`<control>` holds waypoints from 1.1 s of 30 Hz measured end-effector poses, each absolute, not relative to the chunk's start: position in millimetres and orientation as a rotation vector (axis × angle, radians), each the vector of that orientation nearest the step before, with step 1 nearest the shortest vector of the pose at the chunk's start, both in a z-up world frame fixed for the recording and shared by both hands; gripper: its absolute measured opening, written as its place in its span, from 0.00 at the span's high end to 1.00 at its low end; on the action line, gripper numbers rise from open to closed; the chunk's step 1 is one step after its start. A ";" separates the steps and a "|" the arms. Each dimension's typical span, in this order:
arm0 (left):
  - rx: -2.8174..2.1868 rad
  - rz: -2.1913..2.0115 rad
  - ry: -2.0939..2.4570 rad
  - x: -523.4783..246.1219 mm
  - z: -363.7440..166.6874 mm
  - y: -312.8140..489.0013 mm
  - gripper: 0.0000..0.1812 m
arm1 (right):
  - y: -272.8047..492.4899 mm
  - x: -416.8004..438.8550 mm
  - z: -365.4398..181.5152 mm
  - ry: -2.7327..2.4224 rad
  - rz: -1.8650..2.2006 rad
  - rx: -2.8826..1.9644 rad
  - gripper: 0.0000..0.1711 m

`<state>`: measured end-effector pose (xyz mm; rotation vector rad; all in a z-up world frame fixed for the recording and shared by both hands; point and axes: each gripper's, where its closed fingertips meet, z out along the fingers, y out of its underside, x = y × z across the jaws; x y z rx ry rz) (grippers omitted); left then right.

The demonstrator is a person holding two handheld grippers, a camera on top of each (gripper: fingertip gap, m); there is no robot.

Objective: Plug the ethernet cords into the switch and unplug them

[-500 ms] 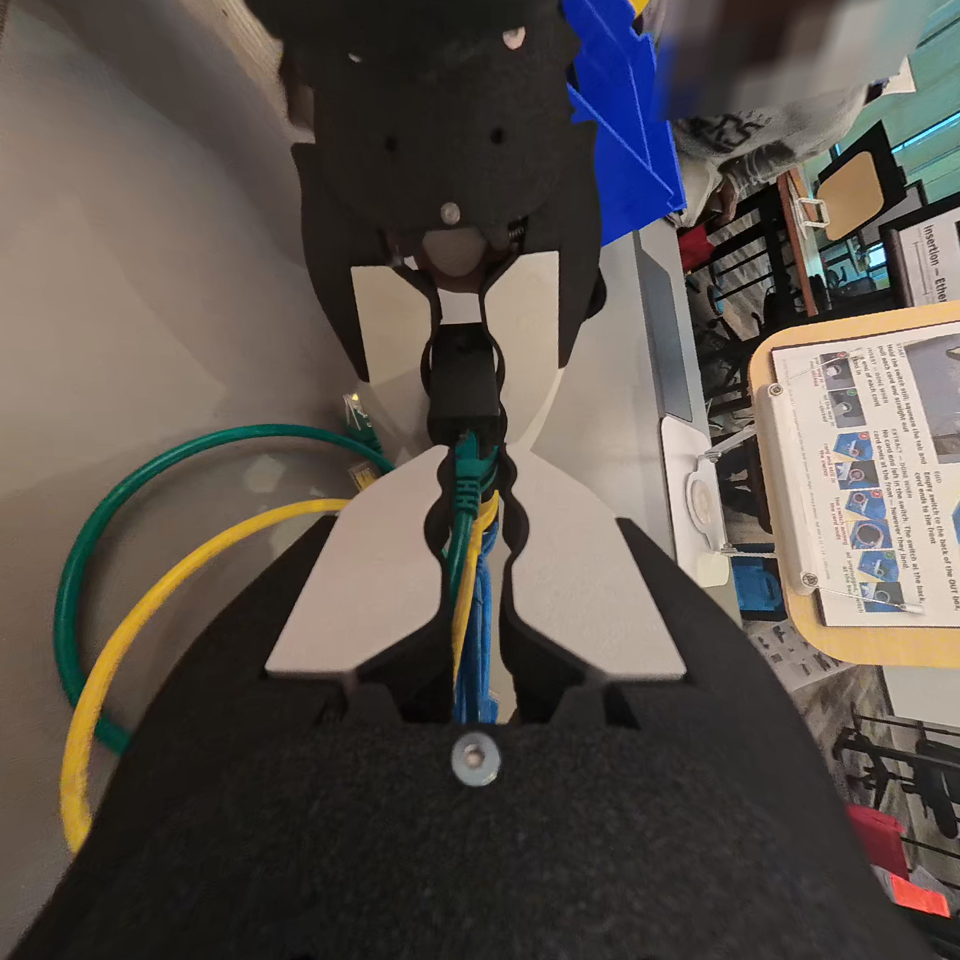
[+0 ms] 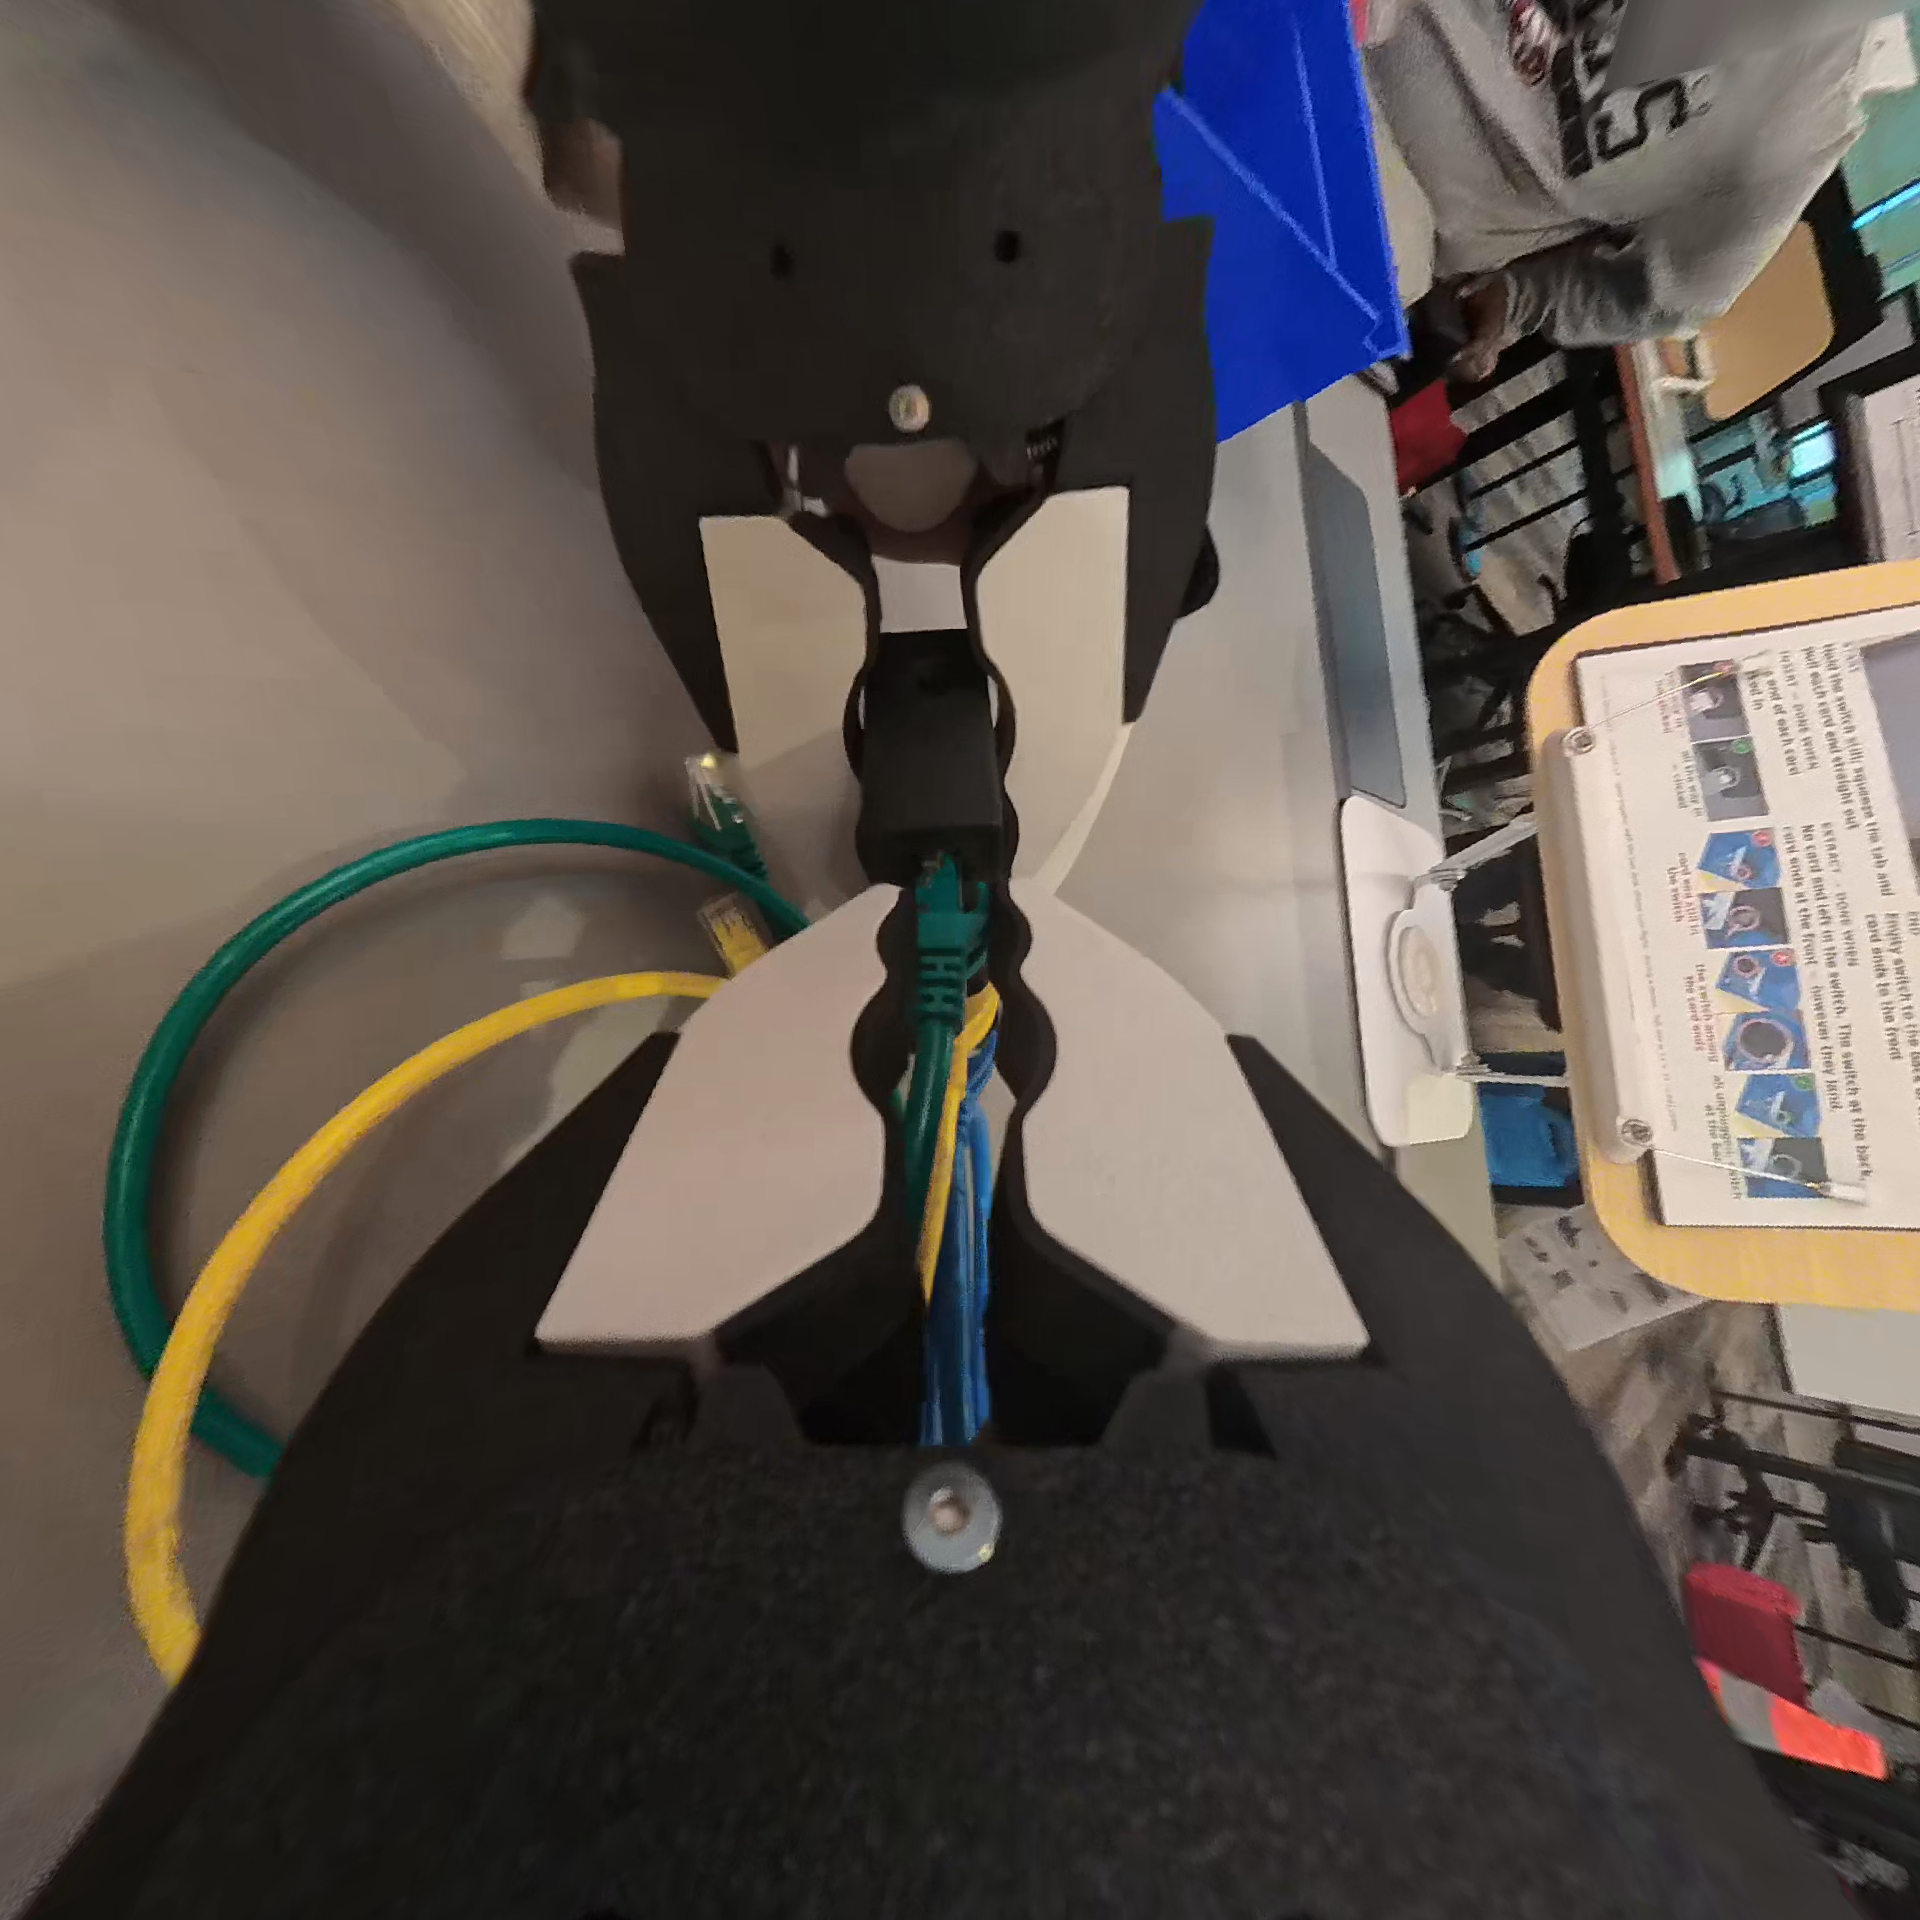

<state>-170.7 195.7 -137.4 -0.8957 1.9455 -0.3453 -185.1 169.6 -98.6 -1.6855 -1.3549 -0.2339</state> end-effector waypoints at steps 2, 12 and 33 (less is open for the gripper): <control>-0.894 -0.335 1.955 -170.9 -136.7 197.8 0.83 | 170.4 -186.4 -96.8 -1.362 -0.279 -1.659 0.92; -0.810 -0.104 1.939 -172.1 -136.8 217.6 0.83 | 179.7 -191.5 -101.8 -1.359 -0.419 -1.618 0.93; -0.673 0.163 1.781 -163.8 -132.7 233.2 0.84 | 171.2 -182.8 -68.7 -1.022 -0.026 -1.834 0.89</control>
